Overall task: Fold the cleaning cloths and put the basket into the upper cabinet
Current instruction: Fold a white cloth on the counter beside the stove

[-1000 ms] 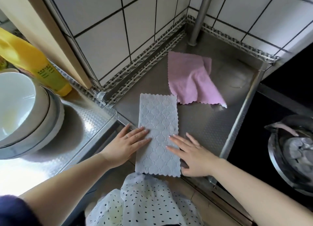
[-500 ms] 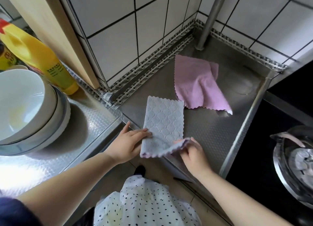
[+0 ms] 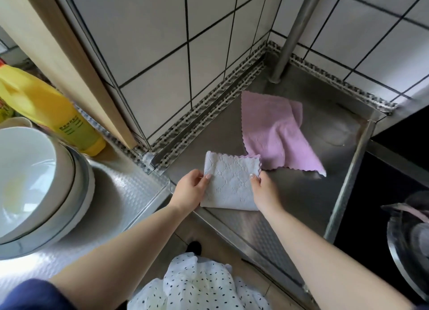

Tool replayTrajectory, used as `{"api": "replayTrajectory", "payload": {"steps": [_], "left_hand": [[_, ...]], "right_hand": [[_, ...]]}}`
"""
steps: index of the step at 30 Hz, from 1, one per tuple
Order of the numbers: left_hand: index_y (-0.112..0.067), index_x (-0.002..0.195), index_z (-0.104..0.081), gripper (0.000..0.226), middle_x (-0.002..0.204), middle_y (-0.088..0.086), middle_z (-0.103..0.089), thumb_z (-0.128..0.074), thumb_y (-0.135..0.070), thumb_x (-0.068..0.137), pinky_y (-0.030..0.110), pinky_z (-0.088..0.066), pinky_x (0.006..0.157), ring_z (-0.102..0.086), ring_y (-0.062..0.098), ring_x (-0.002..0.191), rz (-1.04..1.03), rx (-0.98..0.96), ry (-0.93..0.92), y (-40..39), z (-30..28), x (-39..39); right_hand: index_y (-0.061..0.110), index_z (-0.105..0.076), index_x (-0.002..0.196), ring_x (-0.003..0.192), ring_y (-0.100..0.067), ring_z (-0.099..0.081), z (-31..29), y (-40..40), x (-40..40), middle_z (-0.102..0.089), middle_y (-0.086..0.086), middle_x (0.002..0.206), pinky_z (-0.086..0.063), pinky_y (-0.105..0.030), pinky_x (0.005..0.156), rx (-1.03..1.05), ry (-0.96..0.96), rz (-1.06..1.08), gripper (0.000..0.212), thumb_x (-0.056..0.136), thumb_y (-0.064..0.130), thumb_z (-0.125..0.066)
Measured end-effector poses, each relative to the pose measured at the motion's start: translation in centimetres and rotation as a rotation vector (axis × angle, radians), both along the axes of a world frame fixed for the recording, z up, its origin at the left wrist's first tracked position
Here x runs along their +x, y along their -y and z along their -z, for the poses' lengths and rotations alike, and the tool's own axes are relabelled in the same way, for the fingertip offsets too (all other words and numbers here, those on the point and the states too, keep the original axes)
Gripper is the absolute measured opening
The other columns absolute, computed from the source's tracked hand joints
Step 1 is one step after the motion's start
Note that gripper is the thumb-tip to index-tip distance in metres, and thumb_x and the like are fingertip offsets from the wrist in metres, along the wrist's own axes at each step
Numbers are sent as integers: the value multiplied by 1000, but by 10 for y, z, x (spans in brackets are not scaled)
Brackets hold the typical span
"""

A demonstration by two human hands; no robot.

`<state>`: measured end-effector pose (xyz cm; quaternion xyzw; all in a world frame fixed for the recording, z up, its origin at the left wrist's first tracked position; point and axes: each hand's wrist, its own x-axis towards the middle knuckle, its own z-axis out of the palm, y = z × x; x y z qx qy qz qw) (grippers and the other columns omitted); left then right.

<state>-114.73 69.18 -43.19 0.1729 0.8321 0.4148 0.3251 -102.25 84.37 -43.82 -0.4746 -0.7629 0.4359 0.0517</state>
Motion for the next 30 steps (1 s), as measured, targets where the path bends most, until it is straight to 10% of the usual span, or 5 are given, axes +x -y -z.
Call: {"api": "replayTrajectory", "payload": {"steps": [13,21,30], "left_hand": [[-8,103,-57,36,97,9,-65,-59,-41,88,45,-59,68,-68,25,82,-68,-73,285,-14,-1,-17],[-8,134,-47,48,137,10,-50,-45,-22,89,46,-32,108,-44,29,129,473,-27,-758,-3,2,-5],[-8,143,-36,67,151,11,-33,-31,-48,89,51,-11,111,-28,27,141,700,-295,-843,-13,32,-6]], "right_hand": [[12,-50,98,72,-25,-52,4,-9,-8,-53,2,73,-35,-29,63,59,112,35,16,96,28,-46],[7,-53,128,121,-26,-47,-11,7,7,-53,-10,132,-31,-36,103,549,-1,-300,43,89,23,-44],[24,-35,143,142,-16,-20,21,21,-3,-29,-3,154,-13,-60,110,605,440,-576,64,84,48,-28]]}}
